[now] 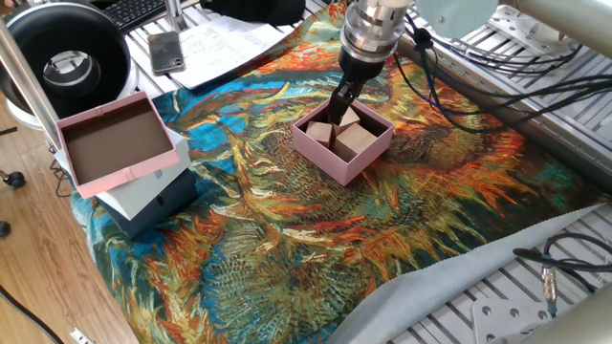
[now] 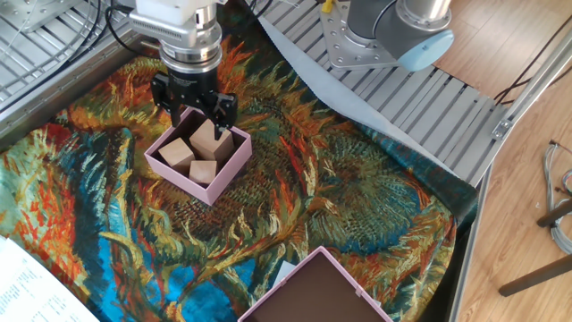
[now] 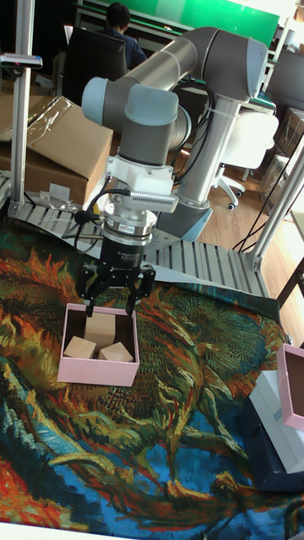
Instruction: Take everything out of the gift box
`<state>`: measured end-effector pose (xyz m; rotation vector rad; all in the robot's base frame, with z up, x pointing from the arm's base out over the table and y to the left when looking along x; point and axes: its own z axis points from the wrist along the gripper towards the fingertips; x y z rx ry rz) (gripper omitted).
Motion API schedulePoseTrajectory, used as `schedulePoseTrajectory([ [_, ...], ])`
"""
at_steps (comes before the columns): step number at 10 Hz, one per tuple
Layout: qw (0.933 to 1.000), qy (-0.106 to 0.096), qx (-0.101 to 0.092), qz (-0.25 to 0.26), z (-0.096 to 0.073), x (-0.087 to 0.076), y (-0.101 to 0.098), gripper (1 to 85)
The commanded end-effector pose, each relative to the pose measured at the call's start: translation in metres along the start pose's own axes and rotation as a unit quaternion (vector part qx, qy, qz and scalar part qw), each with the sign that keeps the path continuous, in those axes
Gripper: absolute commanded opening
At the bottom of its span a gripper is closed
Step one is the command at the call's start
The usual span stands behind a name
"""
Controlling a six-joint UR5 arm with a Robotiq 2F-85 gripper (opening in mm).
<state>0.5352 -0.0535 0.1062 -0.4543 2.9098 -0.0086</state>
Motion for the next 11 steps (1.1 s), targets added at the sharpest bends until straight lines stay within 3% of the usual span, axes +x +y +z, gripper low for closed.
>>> schedulePoseTrajectory([
  [1,0.9997,-0.015,-0.003,0.021,0.0120,0.0004,-0.0037,72.7],
  [5,0.9996,-0.022,-0.005,0.015,0.0197,0.0001,-0.0025,72.7],
  [7,0.9989,-0.038,-0.009,0.026,0.0191,-0.0084,-0.0009,73.3],
  [8,0.9992,-0.030,0.000,0.025,0.0194,-0.0044,-0.0056,73.3],
  [11,0.9993,-0.025,0.001,0.026,0.0196,-0.0018,-0.0060,72.3],
])
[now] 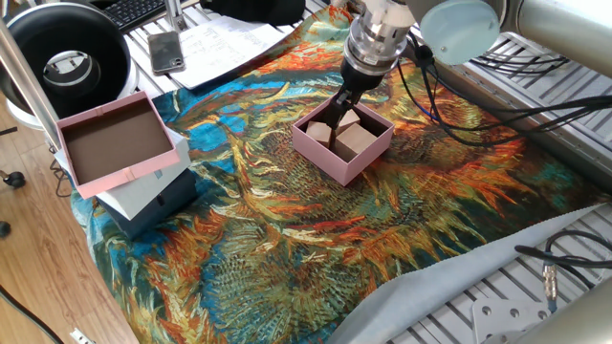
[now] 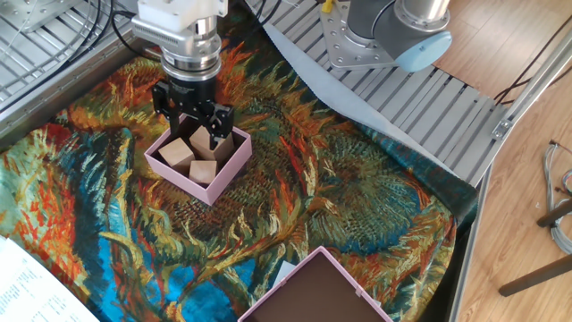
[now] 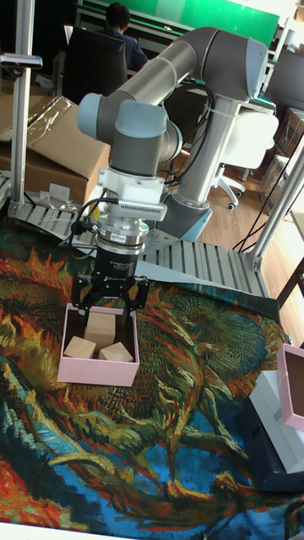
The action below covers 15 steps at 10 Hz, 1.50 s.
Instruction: Take everything out of the gift box
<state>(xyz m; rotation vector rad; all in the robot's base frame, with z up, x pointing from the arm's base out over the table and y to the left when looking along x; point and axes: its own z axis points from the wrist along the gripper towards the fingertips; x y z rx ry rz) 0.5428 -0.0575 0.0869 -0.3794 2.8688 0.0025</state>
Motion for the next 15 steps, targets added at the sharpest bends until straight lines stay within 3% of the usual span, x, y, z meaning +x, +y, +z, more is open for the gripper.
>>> schedulePoseTrajectory([
  [1,1.0000,-0.005,-0.004,0.001,-0.001,-0.002,0.001,72.7],
  [3,0.9993,-0.034,-0.015,0.001,-0.001,-0.017,0.006,74.3],
  [6,0.9995,0.022,0.013,-0.020,0.006,0.009,-0.007,71.3],
  [10,0.9970,0.075,-0.015,-0.013,0.016,0.033,0.007,71.0],
  [11,0.9964,0.083,-0.015,-0.003,0.018,0.037,0.007,71.0],
  [13,0.9963,0.082,-0.022,0.013,0.023,0.036,0.012,71.0],
  [14,0.9950,0.076,-0.047,0.045,0.027,0.031,0.025,70.0],
  [15,0.9945,0.074,-0.051,0.053,0.031,0.030,0.026,70.7],
])
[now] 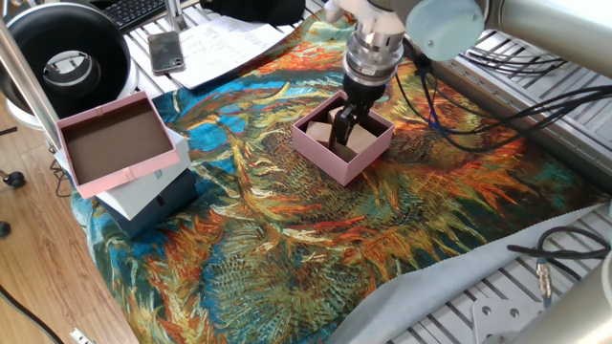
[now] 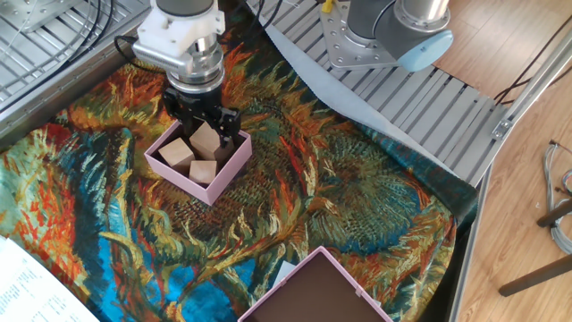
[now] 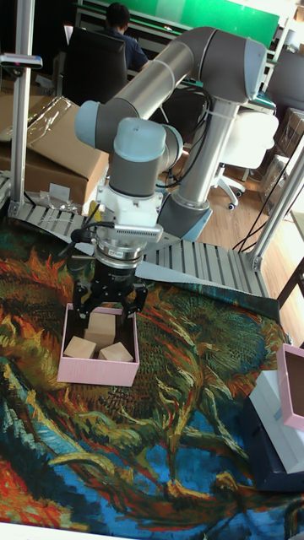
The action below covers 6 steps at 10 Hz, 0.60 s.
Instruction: Take everything out of the gift box
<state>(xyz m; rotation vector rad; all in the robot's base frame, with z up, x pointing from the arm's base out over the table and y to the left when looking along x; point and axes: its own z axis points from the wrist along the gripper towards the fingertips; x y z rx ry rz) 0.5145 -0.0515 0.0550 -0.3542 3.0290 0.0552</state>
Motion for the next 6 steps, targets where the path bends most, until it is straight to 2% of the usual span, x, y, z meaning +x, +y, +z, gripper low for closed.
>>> schedulePoseTrajectory([
  [1,0.9993,0.004,-0.010,0.035,0.012,0.000,0.002,72.0],
  [2,0.9992,0.018,0.028,0.024,0.014,0.007,-0.016,72.7],
  [3,0.9983,0.021,0.052,0.015,0.016,0.009,-0.029,72.7],
  [6,0.9989,0.004,0.043,0.018,0.017,0.003,-0.027,72.7],
])
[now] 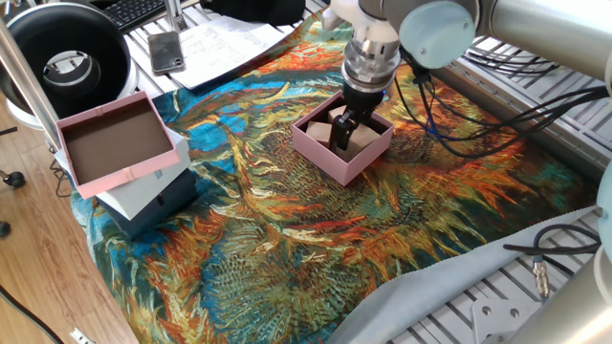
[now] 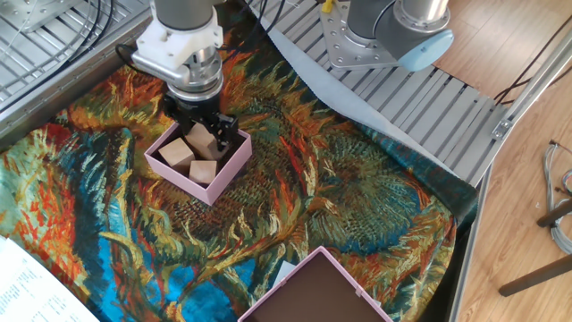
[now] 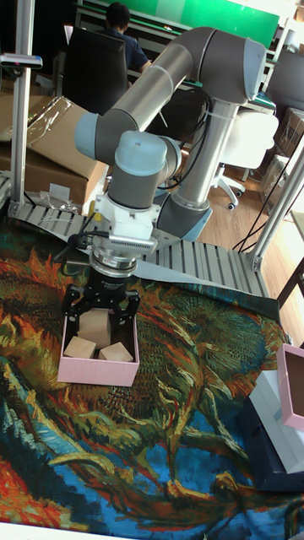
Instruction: Take everything out of the gift box
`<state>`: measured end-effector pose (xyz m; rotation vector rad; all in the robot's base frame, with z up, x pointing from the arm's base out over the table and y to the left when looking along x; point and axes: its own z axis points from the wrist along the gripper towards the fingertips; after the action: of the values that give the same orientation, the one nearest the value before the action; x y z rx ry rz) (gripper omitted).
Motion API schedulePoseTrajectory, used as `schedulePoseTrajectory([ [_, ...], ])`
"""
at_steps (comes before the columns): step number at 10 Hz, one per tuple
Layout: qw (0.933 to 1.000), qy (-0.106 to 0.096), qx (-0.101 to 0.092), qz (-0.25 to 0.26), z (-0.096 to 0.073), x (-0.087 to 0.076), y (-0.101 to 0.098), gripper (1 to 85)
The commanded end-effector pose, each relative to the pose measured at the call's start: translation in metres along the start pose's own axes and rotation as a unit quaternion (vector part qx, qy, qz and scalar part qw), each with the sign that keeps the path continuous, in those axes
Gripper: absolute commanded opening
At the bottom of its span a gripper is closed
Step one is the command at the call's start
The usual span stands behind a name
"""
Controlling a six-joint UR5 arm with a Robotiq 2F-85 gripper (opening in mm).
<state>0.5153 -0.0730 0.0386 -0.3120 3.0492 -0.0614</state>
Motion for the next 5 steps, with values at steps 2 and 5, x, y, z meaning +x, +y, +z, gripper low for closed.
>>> schedulePoseTrajectory([
  [2,0.9999,-0.014,-0.004,0.001,-0.0019,-0.0057,-0.0049,72.7],
  [5,0.9997,-0.021,-0.006,-0.006,-0.0077,-0.0076,-0.0076,73.0],
])
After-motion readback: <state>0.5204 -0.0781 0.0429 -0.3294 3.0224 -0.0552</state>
